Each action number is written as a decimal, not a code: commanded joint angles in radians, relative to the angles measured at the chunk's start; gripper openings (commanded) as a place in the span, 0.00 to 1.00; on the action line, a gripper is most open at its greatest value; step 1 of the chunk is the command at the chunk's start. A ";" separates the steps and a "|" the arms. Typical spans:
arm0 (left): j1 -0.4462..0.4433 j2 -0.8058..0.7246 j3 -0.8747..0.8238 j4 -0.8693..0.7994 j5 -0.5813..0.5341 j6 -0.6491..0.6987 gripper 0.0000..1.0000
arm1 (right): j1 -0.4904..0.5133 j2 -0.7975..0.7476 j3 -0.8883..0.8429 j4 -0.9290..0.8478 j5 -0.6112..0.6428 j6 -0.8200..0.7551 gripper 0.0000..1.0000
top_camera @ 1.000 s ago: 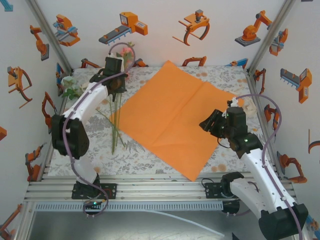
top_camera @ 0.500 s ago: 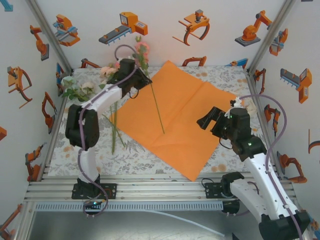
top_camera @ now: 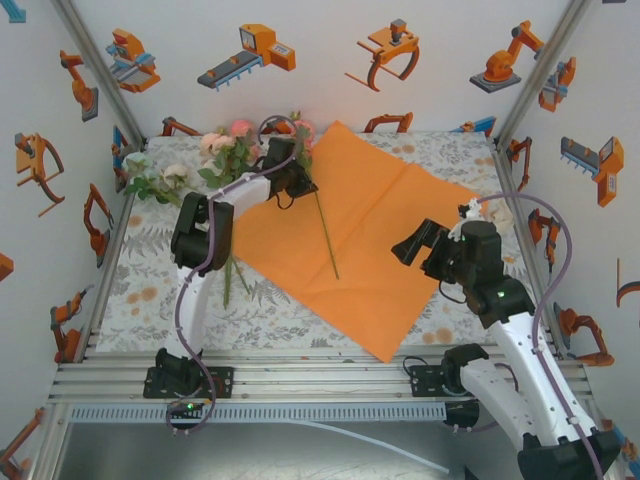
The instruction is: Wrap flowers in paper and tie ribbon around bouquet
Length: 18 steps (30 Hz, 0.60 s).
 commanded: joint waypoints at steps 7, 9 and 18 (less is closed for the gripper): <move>0.007 -0.016 0.009 -0.007 -0.022 0.026 0.27 | 0.004 -0.022 0.003 -0.037 -0.021 -0.018 0.93; 0.015 -0.060 -0.003 -0.010 -0.023 0.040 0.34 | 0.003 -0.023 0.013 -0.047 -0.019 -0.020 0.93; 0.062 -0.505 -0.229 -0.205 -0.243 0.292 0.41 | 0.004 -0.023 0.047 -0.024 -0.083 0.001 0.89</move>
